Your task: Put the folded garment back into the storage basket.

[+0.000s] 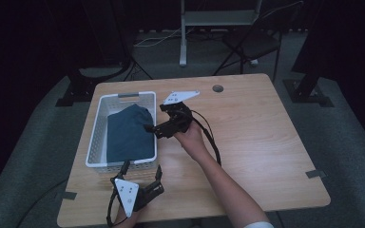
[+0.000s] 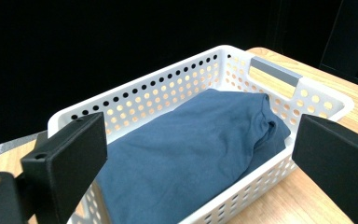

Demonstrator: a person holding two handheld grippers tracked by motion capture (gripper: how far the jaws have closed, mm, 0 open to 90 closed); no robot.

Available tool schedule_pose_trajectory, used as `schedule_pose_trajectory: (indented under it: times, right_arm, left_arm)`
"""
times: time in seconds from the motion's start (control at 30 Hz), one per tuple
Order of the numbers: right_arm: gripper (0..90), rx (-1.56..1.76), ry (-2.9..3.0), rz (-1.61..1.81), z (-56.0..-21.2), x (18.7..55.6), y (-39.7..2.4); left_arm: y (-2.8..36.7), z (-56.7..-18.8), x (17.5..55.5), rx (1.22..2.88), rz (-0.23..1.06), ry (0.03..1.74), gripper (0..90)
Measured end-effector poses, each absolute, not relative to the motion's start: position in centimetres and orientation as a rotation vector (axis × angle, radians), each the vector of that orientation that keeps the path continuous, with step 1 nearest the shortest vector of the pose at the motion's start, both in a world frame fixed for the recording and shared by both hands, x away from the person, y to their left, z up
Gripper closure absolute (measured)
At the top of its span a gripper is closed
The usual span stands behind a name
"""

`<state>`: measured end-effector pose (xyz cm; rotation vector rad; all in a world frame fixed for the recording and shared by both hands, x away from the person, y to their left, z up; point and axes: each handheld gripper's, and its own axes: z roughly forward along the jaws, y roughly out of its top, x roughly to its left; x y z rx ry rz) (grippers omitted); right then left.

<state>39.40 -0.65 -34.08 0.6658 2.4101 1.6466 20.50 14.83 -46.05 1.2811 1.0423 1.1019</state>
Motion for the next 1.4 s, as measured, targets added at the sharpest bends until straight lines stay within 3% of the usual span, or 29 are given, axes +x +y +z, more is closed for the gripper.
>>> schedule_pose_trajectory:
  times: [1.4]
  right_arm:
    - [3.2,0.756,2.278,1.541,-32.9,35.4,-9.1]
  left_arm:
    - [14.8,-46.0,20.5,1.283,1.101,1.043,3.5]
